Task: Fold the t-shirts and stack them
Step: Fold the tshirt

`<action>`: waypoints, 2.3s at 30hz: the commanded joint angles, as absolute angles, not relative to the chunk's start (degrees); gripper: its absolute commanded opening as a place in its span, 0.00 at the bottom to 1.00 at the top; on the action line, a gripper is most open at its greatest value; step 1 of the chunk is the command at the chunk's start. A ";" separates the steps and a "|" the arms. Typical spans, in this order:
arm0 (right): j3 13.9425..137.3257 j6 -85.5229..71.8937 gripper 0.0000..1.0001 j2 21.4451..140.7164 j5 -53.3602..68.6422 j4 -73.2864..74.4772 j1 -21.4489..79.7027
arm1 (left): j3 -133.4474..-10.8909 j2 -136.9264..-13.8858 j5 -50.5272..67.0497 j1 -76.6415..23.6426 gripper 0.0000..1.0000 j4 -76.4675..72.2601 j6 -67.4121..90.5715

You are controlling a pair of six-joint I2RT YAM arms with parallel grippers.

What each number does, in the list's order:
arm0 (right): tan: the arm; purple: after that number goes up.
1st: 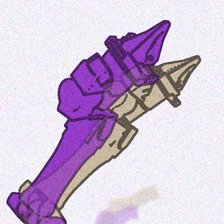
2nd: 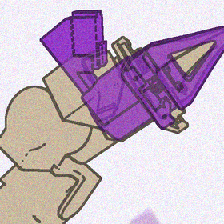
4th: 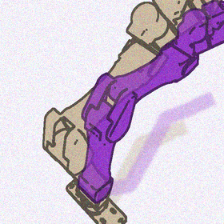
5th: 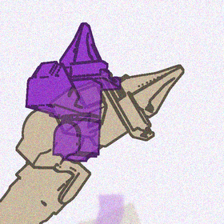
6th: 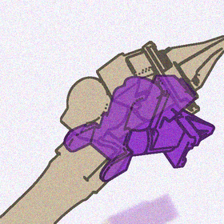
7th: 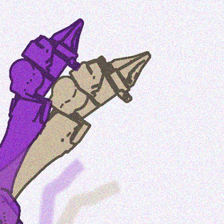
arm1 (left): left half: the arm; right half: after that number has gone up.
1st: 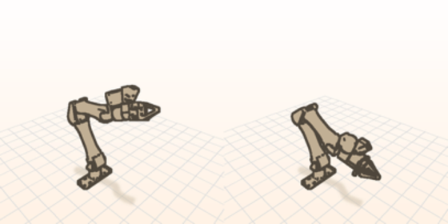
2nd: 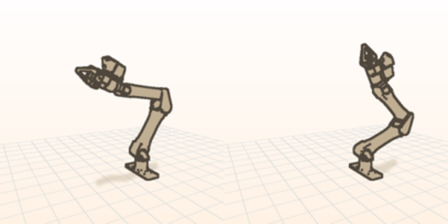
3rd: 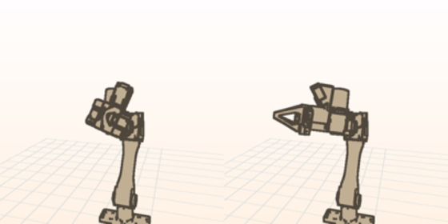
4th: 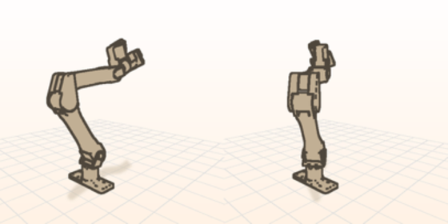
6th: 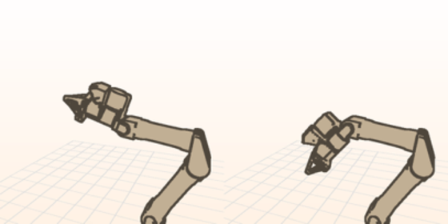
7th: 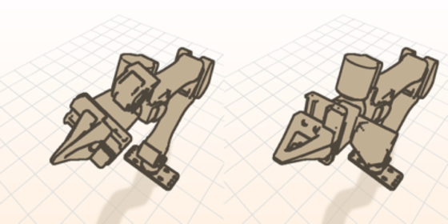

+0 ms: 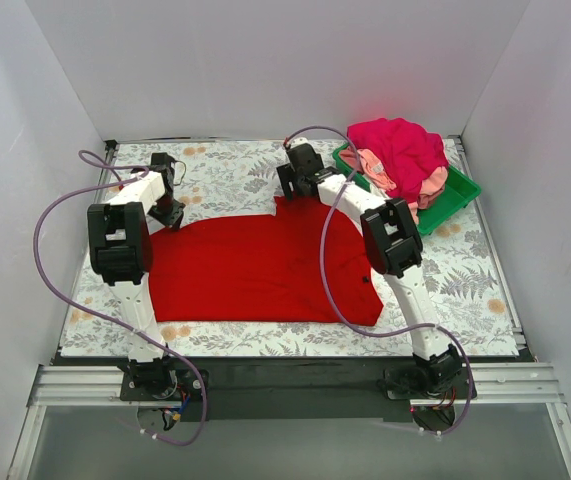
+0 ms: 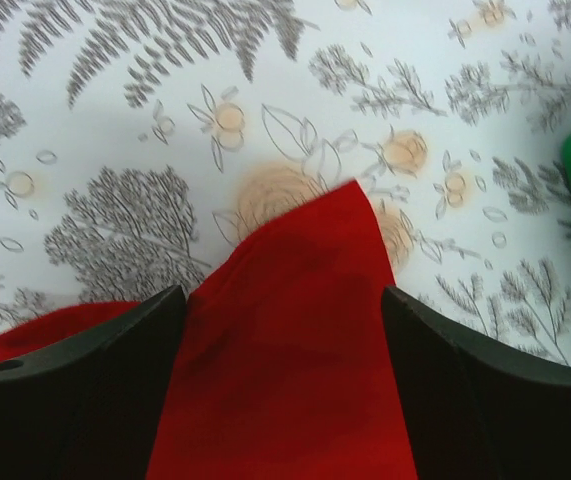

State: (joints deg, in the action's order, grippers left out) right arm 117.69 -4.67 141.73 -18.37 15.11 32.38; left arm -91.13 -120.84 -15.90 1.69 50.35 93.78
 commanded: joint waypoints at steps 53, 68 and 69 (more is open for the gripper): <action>49.75 -16.17 0.01 81.83 -20.65 -1.85 43.77 | -63.55 -88.61 -18.45 0.79 0.00 40.43 96.76; 42.98 -17.23 0.01 73.92 -21.09 -1.49 46.32 | -50.37 -75.24 -17.93 -1.05 0.00 37.09 100.90; 42.46 -17.31 0.01 73.57 -21.18 -1.49 46.41 | -49.32 -74.63 -18.02 -1.05 0.00 37.09 101.25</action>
State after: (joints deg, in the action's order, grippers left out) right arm 43.35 -16.51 76.07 -19.44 0.03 45.91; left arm -51.00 -77.84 -16.97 -0.97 38.15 99.57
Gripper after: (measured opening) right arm 0.029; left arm 0.015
